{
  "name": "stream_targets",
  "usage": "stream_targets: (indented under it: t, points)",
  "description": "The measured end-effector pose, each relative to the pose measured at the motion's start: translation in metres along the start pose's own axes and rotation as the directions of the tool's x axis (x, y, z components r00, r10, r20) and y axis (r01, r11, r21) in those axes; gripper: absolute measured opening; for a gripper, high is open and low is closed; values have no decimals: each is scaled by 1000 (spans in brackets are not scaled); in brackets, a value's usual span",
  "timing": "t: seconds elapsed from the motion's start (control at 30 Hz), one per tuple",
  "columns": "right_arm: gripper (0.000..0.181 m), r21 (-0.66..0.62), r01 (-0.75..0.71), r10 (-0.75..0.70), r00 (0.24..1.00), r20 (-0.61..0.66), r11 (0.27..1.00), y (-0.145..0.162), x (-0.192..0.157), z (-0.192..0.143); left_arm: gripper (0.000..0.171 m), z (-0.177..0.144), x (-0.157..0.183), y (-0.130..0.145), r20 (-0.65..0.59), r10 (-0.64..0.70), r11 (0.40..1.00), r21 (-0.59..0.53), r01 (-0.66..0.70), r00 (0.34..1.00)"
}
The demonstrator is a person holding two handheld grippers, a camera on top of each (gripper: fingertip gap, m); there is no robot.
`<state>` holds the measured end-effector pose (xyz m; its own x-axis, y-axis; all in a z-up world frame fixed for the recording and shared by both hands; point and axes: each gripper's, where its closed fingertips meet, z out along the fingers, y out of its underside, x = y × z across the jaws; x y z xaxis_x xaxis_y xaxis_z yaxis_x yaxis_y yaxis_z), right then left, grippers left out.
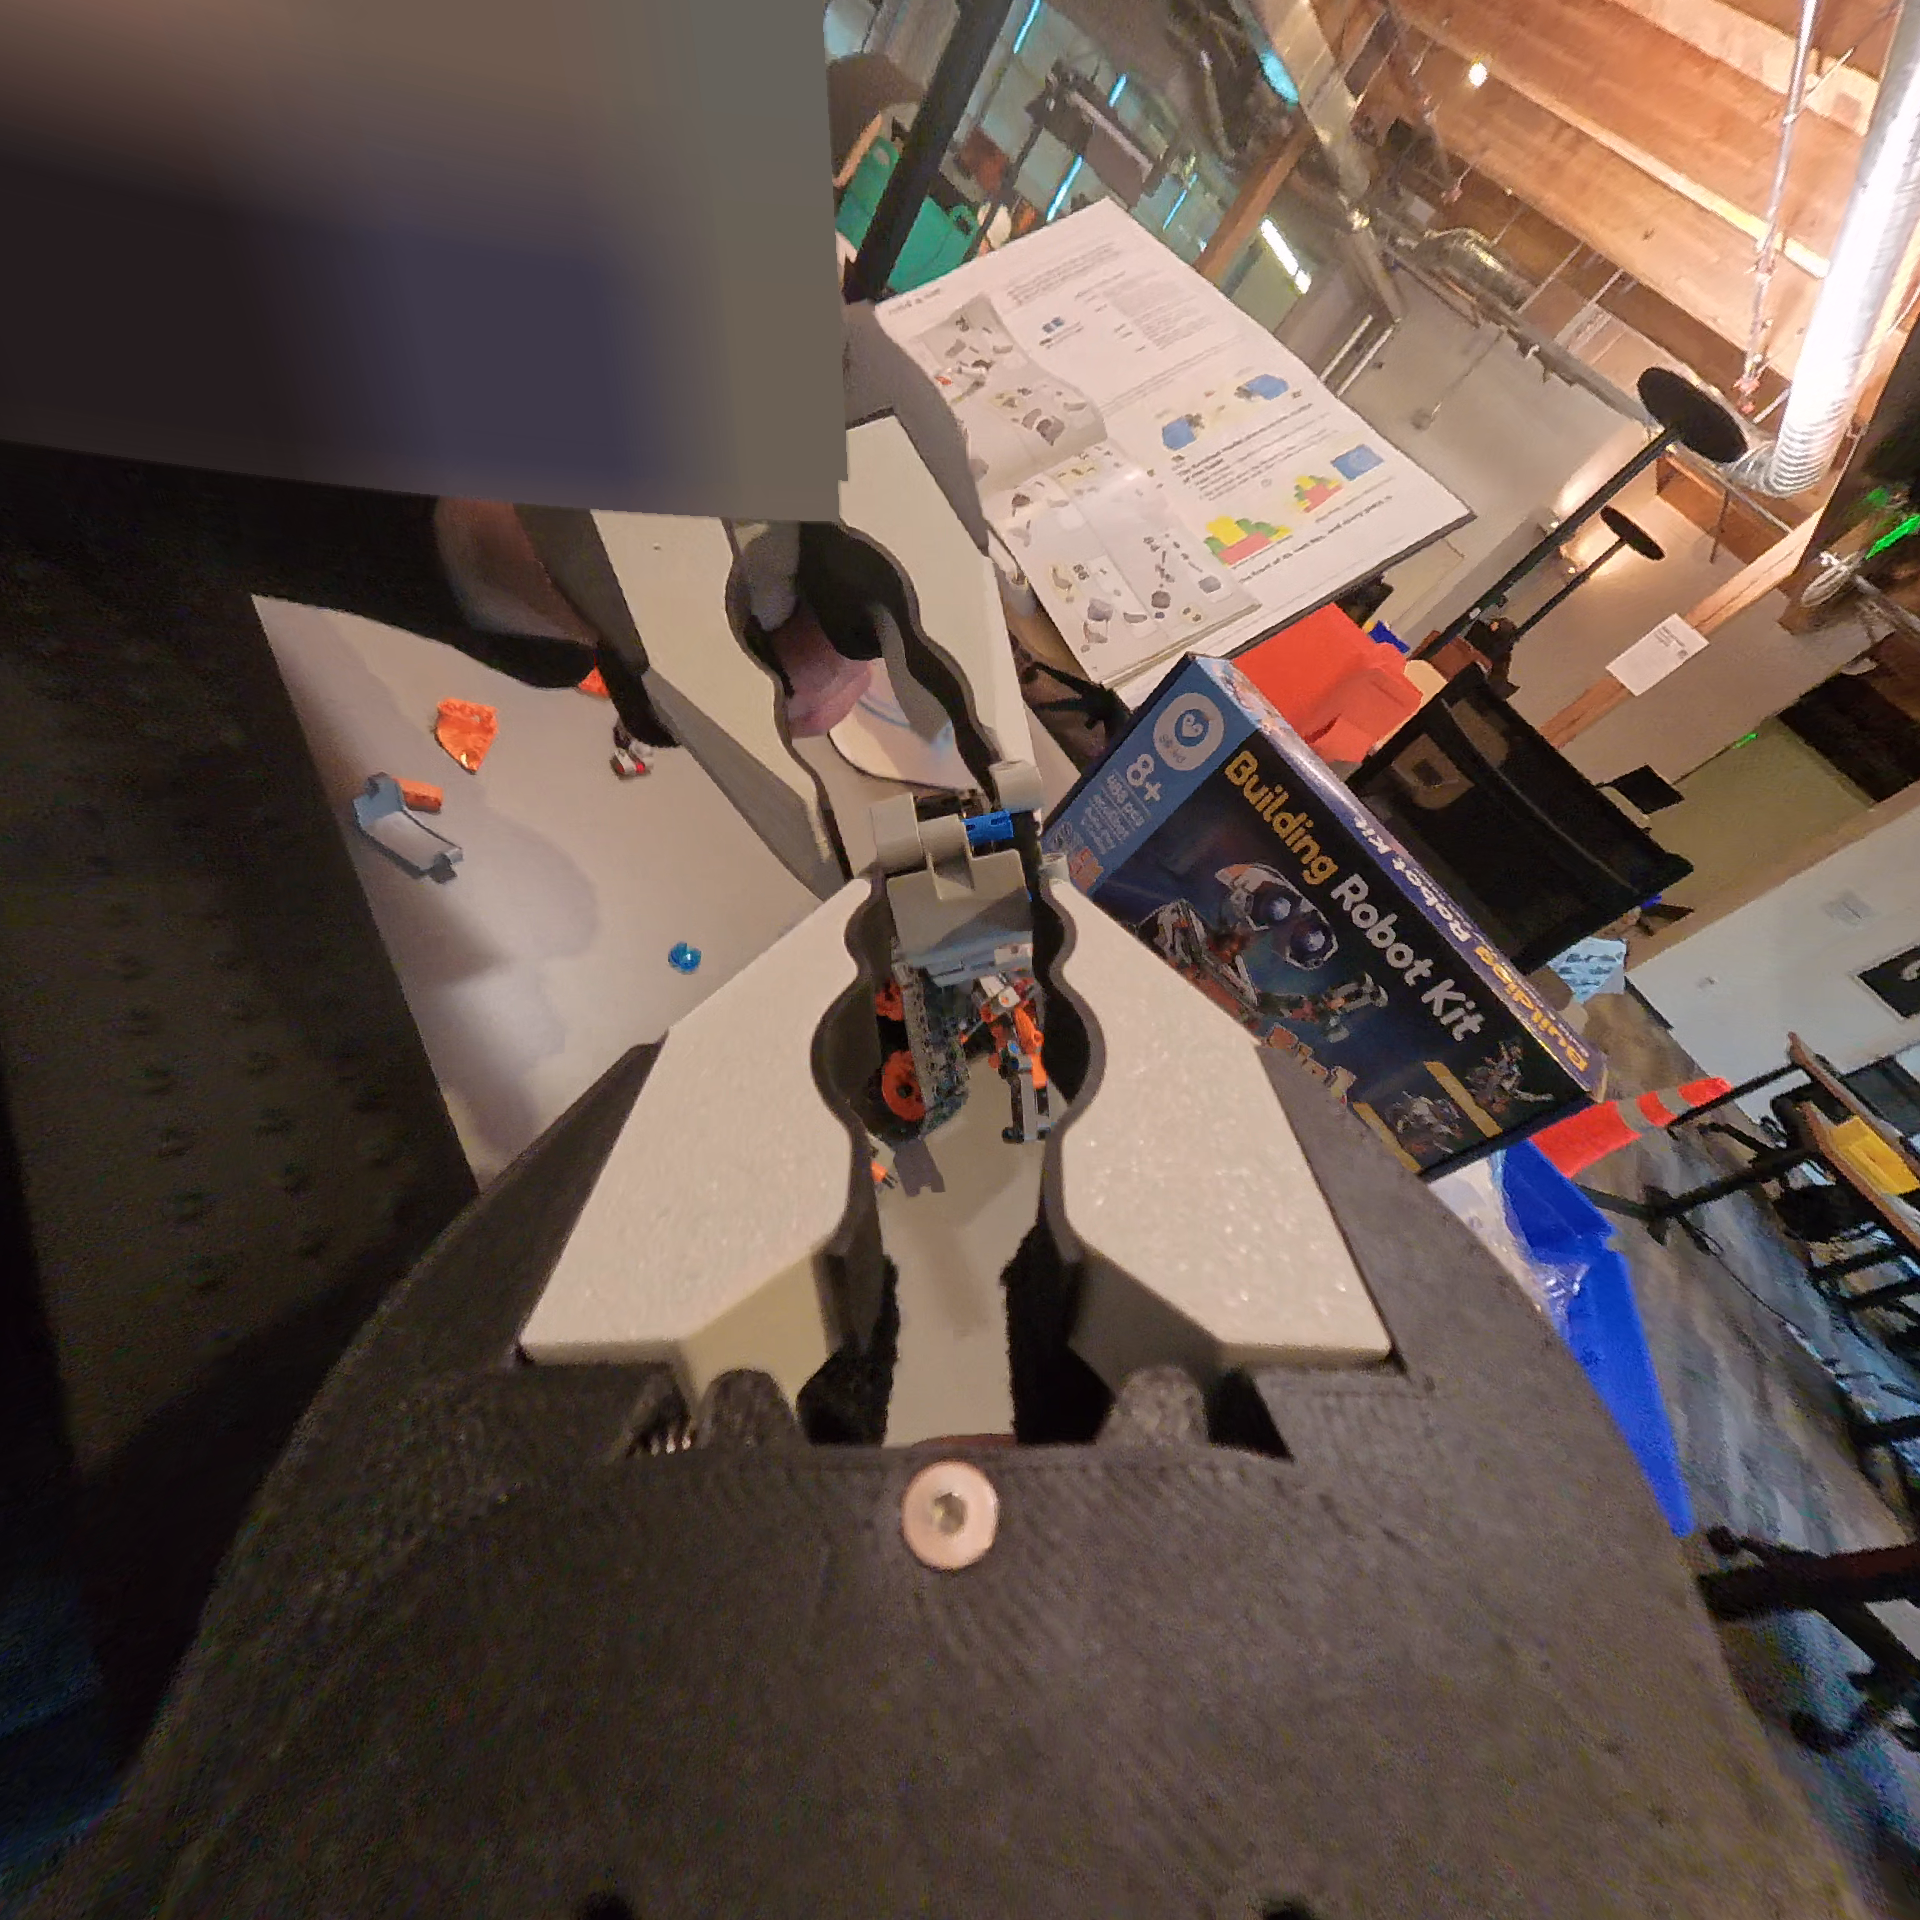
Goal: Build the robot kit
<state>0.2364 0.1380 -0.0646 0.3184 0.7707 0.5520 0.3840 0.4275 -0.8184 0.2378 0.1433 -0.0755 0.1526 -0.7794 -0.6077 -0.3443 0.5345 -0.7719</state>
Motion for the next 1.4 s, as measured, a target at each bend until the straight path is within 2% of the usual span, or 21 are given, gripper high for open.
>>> stream_targets:
  t: [0.07,0.17,0.37,0.47,0.57,0.67,0.73,0.8,0.9,1.1,1.17,1.27,1.4]
  points:
    - [24,25,-20,20,1000,9,999,-3,-1,-1,39,0,-2,-5,48,31,999,28,-33,998]
    - [24,31,-28,27,1000,4,999,-4,-1,0,32,-1,-3,-14,127,78,993,79,-88,989]
    - [24,-5,-18,18,1000,-19,1000,-2,-1,2,29,0,-7,-13,213,124,990,38,-135,969]
    - [24,-64,27,-30,998,-47,998,2,0,3,28,3,-8,-8,244,170,985,-16,-171,955]
    - [23,-93,77,-83,994,-68,993,0,-1,3,28,3,-7,-9,213,111,993,11,-116,971]
    - [23,-62,49,-52,998,-43,997,-4,-2,1,26,2,-2,-12,169,121,991,34,-129,978]
    - [23,-38,37,-38,999,-31,999,-7,-3,0,28,-2,1,-16,103,83,993,73,-90,991]
    - [23,-58,51,-53,998,-35,997,-6,-4,1,28,-2,1,-14,77,75,995,66,-80,994]
    - [23,-59,46,-48,999,-24,997,-5,-5,2,28,-2,2,-14,78,87,994,59,-92,993]
    - [23,-110,-2,2,1000,-5,994,2,-6,4,29,-1,1,-8,164,323,946,-66,-316,932]
    - [23,-109,-11,11,1000,-6,994,4,-6,6,31,-2,0,-7,155,330,944,-64,-323,931]
    - [23,-112,-17,17,1000,-7,994,8,-5,8,46,-6,2,-9,124,320,947,-24,-320,939]
    - [23,-114,-14,14,1000,-2,993,10,-6,12,44,-11,-2,-10,90,268,963,-3,-269,959]
